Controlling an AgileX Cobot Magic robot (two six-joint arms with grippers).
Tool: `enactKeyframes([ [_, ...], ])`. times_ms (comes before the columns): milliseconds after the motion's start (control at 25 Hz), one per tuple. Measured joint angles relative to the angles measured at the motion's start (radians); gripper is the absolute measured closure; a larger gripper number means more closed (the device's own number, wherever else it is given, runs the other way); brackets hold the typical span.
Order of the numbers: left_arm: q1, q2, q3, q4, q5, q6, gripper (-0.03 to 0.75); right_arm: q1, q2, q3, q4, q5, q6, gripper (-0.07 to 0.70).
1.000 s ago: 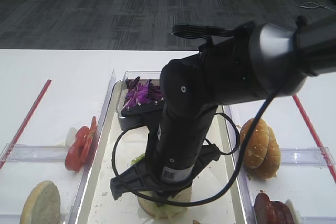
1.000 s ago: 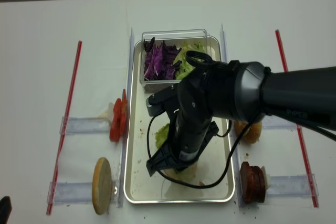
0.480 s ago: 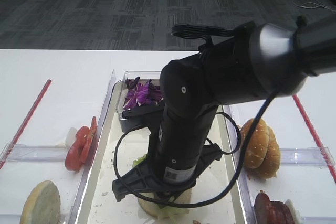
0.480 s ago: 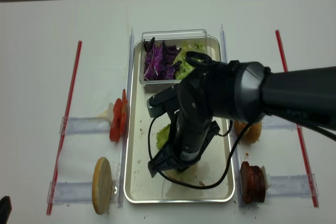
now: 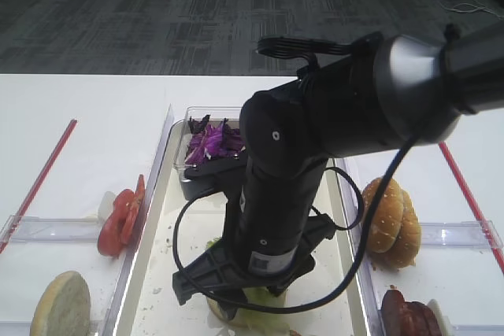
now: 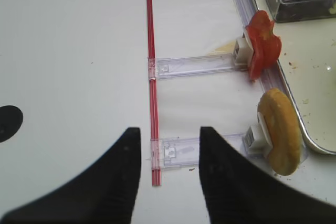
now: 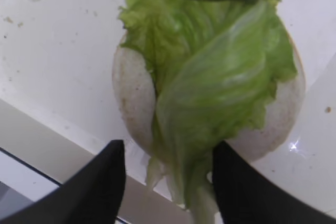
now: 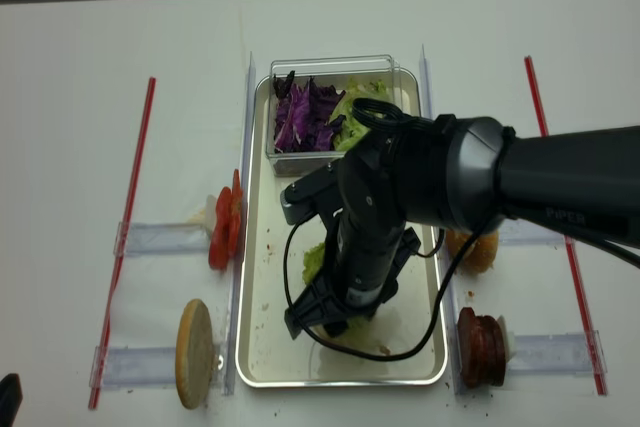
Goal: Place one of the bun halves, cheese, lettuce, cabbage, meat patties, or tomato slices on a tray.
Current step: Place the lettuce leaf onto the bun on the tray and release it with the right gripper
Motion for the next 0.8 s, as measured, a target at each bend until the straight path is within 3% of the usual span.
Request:
enactKeyframes([
  [160, 0.0, 0.0, 0.0, 0.0, 0.0, 0.0, 0.431, 0.0, 0.0, 0.0, -0.019, 0.002, 0.0, 0.149],
  [440, 0.0, 0.0, 0.0, 0.0, 0.0, 0.0, 0.431, 0.0, 0.0, -0.031, -0.047, 0.054, 0.002, 0.131],
  [800, 0.0, 0.0, 0.0, 0.0, 0.0, 0.0, 0.431, 0.0, 0.0, -0.151, -0.124, 0.193, 0.058, 0.131],
])
